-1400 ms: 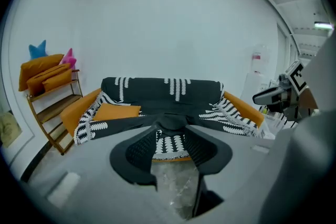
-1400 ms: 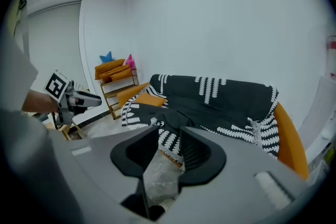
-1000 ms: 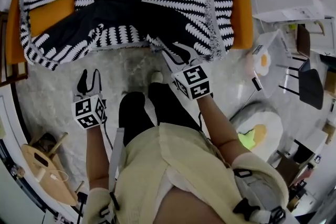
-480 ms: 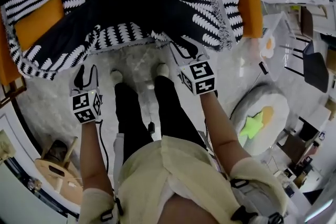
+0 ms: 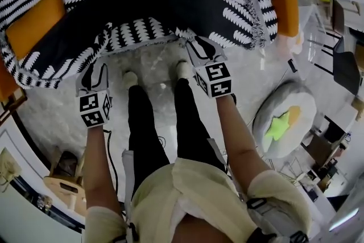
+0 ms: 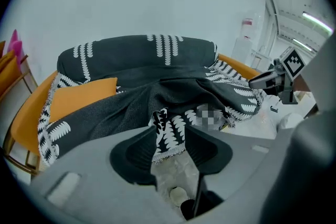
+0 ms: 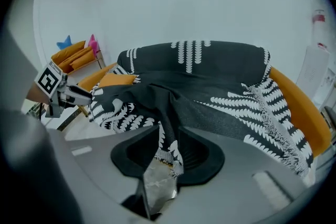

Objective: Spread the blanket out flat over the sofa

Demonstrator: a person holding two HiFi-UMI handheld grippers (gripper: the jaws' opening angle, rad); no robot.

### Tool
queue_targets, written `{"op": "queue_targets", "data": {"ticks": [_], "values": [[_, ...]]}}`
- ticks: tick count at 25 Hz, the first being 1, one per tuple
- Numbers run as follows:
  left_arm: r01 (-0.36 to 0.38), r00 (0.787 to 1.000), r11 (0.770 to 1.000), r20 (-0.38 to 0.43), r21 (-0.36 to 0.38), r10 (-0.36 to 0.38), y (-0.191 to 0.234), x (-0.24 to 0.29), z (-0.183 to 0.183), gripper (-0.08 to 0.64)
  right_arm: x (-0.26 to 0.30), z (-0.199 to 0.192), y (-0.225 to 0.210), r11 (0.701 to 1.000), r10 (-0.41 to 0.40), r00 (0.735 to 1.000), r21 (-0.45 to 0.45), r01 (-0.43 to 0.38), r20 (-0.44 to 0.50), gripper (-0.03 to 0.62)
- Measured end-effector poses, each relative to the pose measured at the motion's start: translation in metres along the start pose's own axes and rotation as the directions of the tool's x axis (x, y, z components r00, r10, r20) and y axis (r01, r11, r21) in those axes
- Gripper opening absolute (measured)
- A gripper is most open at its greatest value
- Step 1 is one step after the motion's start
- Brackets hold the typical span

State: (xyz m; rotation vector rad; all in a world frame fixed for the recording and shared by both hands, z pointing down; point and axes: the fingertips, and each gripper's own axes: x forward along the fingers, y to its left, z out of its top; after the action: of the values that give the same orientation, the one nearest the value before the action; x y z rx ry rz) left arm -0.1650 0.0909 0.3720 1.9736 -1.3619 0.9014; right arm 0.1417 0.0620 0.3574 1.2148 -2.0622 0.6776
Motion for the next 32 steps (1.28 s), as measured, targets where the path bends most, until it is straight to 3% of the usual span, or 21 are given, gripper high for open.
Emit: {"op": "queue_targets", "data": {"ticks": [9,19,32], "values": [[-0.043,0.999,0.998,-0.032,-0.035,0.042,0.023,0.038,-0.02,0.175,0.043,-0.011,-0.005,0.999,0.028,0.999,-0.019,-0.029,-0.043,0.115],[-0.071,0.996,0.997,-0.063,-0.017,0.069,0.033,0.086,-0.038,0.19,0.102,-0.044,-0.007,0.998,0.048,0.994,-0.035,-0.052,-0.103,0.117],[-0.102,0.993,0.995,-0.063,0.018,0.103,0.044,0.137,-0.042,0.199,0.152,-0.064,-0.01,0.988,0.072,0.985,-0.124,-0.092,-0.154,0.14]]}}
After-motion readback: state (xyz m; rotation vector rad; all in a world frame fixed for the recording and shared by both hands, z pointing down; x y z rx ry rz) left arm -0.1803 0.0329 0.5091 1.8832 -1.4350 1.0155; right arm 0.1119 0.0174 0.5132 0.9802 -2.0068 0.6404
